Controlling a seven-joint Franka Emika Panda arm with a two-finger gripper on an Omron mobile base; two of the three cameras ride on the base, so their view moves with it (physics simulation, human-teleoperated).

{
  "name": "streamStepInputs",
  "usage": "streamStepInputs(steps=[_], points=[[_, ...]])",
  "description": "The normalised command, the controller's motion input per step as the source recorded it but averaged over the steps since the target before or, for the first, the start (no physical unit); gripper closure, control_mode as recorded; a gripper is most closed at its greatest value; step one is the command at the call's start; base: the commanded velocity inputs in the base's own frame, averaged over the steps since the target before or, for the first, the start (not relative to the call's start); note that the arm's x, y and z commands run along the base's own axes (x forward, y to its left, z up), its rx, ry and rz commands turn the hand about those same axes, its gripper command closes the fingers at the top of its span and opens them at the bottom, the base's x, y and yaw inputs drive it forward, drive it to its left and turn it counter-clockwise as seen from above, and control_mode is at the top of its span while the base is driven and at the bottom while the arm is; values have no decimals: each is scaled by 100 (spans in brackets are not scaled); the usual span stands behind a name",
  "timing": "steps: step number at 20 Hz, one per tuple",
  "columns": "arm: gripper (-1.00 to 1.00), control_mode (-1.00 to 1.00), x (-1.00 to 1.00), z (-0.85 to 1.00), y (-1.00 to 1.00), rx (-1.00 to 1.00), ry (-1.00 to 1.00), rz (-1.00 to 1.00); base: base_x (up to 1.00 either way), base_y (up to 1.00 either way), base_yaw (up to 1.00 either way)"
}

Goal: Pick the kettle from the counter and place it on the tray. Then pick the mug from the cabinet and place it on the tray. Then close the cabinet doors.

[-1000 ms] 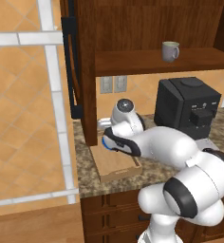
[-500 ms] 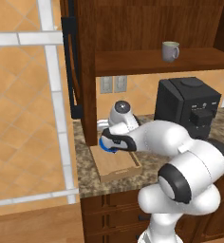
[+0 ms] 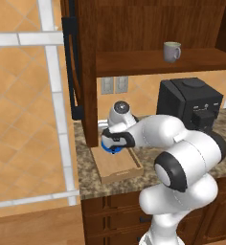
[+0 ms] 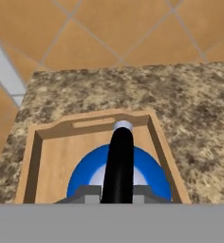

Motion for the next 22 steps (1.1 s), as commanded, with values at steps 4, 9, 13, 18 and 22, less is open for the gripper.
streamStepInputs(steps=[4,9,13,18,22], points=[[-100,-100,0,0,0,0,4,0,0,0,0],[-100,-100,-25,0,1,0,0,0,0,0,0],[-100,-100,-73,23,-1,0,0,0,0,0,0],[-100,-100,-82,81,-27,0,0,0,0,0,0],[-100,-100,-69,100,-48,0,8,1,0,0,0]])
